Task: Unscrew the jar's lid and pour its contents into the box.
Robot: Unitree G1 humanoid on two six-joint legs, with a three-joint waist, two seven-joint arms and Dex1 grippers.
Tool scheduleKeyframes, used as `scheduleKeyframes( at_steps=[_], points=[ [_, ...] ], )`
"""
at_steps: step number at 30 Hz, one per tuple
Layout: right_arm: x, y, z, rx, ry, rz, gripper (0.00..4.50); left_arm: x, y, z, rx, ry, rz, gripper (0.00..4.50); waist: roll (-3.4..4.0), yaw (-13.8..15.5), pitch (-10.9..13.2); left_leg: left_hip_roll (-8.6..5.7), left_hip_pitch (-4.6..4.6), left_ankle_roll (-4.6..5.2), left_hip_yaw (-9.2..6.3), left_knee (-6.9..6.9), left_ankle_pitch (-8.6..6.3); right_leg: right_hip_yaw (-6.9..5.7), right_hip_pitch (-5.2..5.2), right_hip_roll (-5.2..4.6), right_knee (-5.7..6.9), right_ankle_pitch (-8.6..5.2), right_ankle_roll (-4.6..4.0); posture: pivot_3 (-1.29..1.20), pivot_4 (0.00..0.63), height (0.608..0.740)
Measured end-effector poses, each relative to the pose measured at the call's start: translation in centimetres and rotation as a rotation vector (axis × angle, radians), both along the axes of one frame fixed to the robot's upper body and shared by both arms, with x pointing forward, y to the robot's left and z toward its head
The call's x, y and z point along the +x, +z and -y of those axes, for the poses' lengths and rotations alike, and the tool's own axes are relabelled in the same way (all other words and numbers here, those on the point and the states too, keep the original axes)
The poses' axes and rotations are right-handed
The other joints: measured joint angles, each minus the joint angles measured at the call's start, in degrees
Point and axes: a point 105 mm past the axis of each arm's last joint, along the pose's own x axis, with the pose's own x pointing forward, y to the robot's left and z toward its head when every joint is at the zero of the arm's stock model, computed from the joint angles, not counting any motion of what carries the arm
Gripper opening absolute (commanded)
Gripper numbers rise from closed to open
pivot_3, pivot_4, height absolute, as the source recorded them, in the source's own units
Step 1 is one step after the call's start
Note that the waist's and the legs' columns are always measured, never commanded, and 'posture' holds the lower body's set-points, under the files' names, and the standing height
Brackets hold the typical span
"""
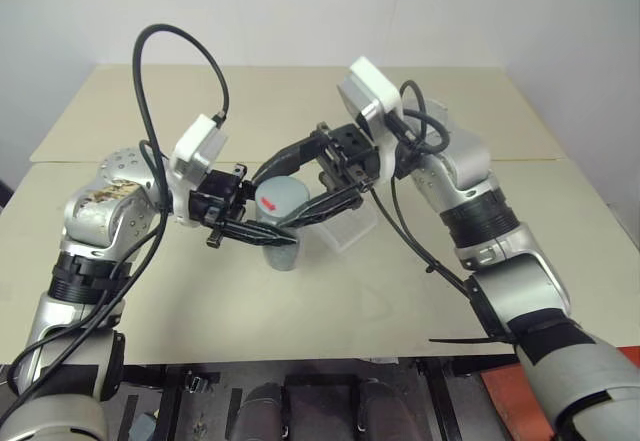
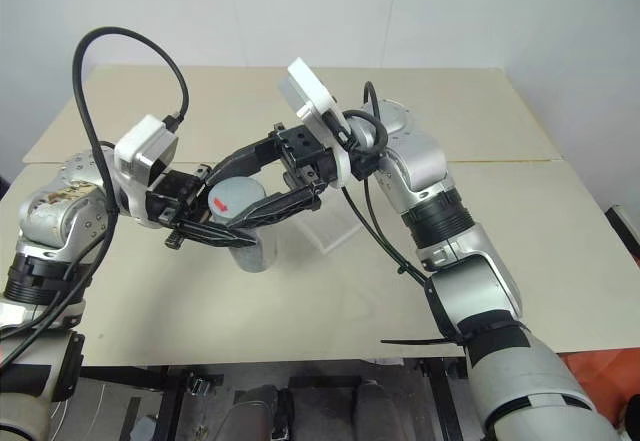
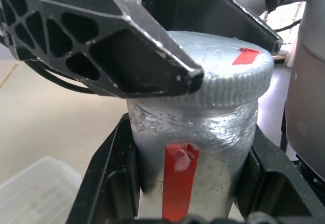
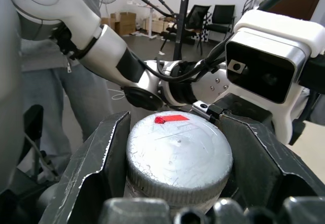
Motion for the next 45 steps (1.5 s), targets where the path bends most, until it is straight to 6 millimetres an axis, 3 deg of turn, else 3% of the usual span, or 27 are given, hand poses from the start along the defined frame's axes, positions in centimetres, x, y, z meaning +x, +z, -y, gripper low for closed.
scheduleKeyframes(
  at_steps=[3, 8, 14, 21, 25, 32, 39, 45],
  points=[
    [0.5, -0.2, 0.5, 0.004, -0.066, 0.010, 4.46, 0.1, -0.4, 0.2, -0.018, 0.009, -0.012, 1.96, 0.00, 0.18, 0.00, 0.00, -0.04, -0.01, -0.02, 0.04, 0.00, -0.04, 0.01, -0.01, 0.00, 0.00, 0.00, 0.00, 0.150, 0.740],
    [1.6, -0.9, 3.7, 0.051, -0.320, -0.037, 4.46, 1.2, -0.4, -0.4, -0.062, 0.132, 0.034, 1.96, 0.00, 0.32, 0.00, 0.02, -0.07, -0.02, -0.05, 0.04, 0.01, -0.05, -0.04, -0.02, 0.02, 0.00, -0.01, 0.00, 0.150, 0.740],
    [0.9, 0.0, 4.9, 0.095, -0.485, -0.039, 4.46, 2.4, -0.8, -0.8, -0.099, 0.235, 0.045, 1.96, 0.00, -0.08, 0.00, 0.02, -0.03, -0.03, -0.02, 0.04, 0.02, -0.02, -0.05, -0.01, 0.01, 0.01, -0.01, 0.00, 0.150, 0.740],
    [-0.1, 0.6, 3.0, 0.129, -0.580, -0.059, 4.46, 3.0, -1.5, -0.7, -0.095, 0.256, 0.033, 1.96, 0.00, -0.05, 0.00, 0.00, 0.00, -0.04, 0.00, 0.05, 0.02, 0.01, -0.04, 0.00, 0.00, 0.01, -0.01, 0.00, 0.150, 0.740],
    [0.4, 0.0, 0.9, 0.109, -0.654, -0.056, 4.46, 3.1, -1.1, 0.0, -0.096, 0.234, 0.043, 1.96, 0.00, -0.05, 0.00, -0.01, -0.02, -0.03, 0.00, 0.07, 0.02, 0.00, -0.04, -0.01, 0.01, 0.01, -0.01, 0.00, 0.150, 0.740],
    [1.3, 0.0, -0.5, 0.113, -0.727, -0.052, 4.46, 3.3, -1.1, 0.0, -0.091, 0.236, 0.044, 1.96, 0.00, -0.06, 0.00, -0.01, -0.05, -0.01, -0.02, 0.06, 0.01, -0.02, -0.04, 0.00, 0.03, 0.01, -0.01, 0.00, 0.150, 0.740],
    [1.7, -0.3, -0.7, 0.104, -0.737, -0.070, 4.46, 3.4, -1.2, -0.2, -0.080, 0.248, 0.032, 1.96, 0.00, -0.07, 0.00, -0.01, -0.06, -0.01, -0.04, 0.06, 0.01, -0.03, -0.03, 0.00, 0.02, 0.01, -0.01, 0.00, 0.150, 0.740],
    [2.0, -0.6, 0.4, 0.074, -0.744, -0.055, 4.46, 3.5, -1.2, -0.9, -0.059, 0.269, 0.027, 1.96, 0.00, -0.05, 0.00, -0.01, -0.06, -0.01, -0.04, 0.06, 0.01, -0.03, -0.03, 0.00, 0.00, 0.01, -0.01, 0.00, 0.150, 0.740]
  ],
)
